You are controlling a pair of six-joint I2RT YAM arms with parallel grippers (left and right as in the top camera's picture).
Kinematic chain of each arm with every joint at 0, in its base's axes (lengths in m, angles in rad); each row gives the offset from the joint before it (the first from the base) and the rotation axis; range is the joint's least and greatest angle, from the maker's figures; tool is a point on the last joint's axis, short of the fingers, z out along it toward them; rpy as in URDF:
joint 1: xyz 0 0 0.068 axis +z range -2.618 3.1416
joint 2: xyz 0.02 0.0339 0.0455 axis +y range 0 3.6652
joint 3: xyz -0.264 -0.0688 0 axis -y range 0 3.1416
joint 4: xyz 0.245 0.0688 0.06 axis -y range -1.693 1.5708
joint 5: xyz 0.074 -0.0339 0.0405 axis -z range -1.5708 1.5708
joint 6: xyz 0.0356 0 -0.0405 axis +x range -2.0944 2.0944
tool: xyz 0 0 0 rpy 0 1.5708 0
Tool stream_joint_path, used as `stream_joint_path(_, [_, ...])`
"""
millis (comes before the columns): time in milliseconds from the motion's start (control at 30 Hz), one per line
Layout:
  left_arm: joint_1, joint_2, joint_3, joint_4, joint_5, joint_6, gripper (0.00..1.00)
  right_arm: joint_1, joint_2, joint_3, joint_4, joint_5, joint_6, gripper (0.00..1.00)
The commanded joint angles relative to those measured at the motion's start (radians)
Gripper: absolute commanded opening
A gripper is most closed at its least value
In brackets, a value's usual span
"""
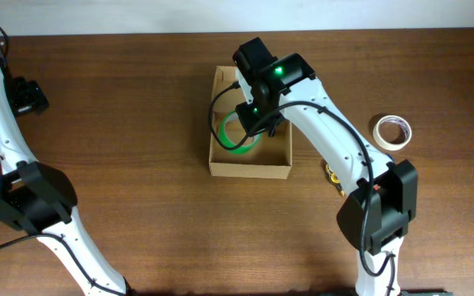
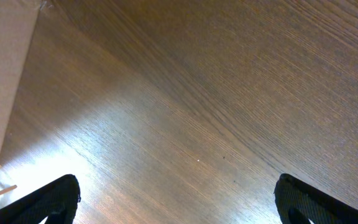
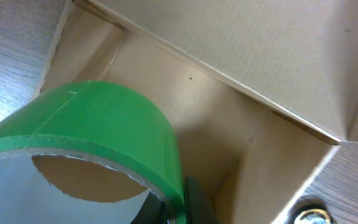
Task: Pack container
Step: 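Lower the green tape into the box and open the right gripper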
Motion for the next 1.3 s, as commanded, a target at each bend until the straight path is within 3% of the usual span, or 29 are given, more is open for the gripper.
stream_joint_path(0, [0.003, -0.014, -0.006, 0.000, -0.006, 0.012, 1.00, 0.000, 0.040, -0.002, 0.008, -0.024, 0.009, 0.04])
stream_joint_path(1267, [0.003, -0.014, -0.006, 0.000, -0.006, 0.012, 1.00, 0.001, 0.277, -0.005, 0.106, -0.031, 0.009, 0.04])
